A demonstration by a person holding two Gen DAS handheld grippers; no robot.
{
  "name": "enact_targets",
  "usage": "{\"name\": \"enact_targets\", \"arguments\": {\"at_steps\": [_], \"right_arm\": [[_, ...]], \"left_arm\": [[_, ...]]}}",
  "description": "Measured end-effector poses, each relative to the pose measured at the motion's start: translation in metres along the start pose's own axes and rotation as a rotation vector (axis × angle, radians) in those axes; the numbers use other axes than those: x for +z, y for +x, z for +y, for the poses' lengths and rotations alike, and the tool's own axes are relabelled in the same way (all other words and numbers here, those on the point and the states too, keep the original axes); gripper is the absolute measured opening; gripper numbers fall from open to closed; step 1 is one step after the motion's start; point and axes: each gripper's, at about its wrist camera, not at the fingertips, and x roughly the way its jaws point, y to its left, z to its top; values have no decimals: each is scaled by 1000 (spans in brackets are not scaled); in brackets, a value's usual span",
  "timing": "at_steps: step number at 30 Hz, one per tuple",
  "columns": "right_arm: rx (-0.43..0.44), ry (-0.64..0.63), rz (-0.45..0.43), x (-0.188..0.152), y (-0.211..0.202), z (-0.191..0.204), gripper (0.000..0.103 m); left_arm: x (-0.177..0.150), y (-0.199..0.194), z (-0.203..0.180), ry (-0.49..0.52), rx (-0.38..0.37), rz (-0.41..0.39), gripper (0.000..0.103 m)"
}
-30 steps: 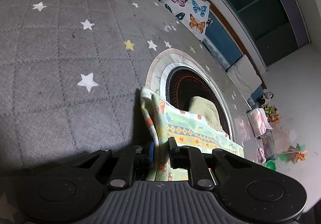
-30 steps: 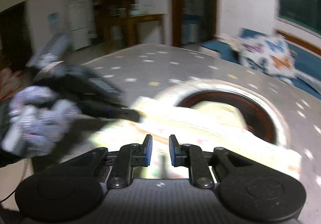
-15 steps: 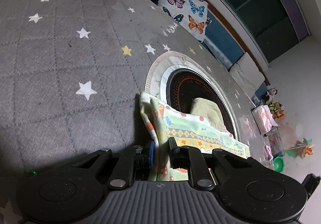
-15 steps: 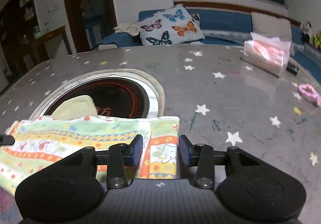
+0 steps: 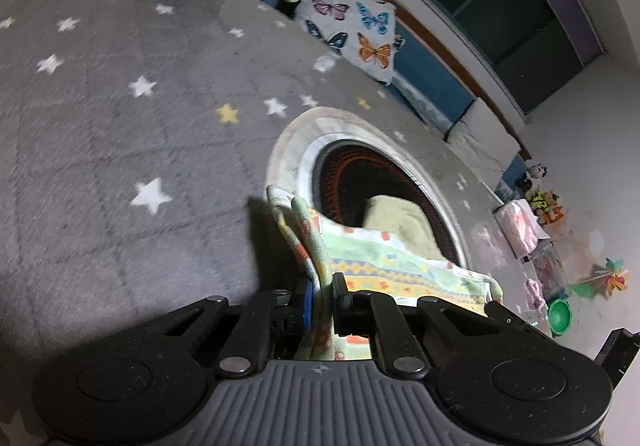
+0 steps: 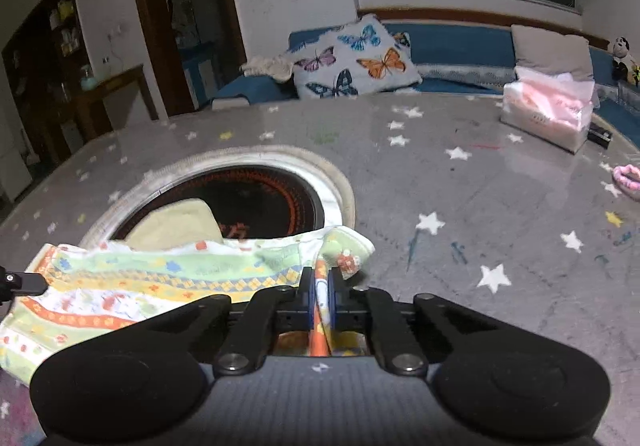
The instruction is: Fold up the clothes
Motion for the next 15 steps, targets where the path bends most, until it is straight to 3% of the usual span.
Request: {"name": "enact_targets", "arguments": {"at_steps": [5, 15], "right_arm": [[-11, 1, -39, 3, -18, -3, 5], [-205, 66, -108, 8, -69, -67, 5]], "left_arm": [[9, 8, -33, 74, -49, 0, 8], [9, 77, -137, 224, -175, 90, 7]]}}
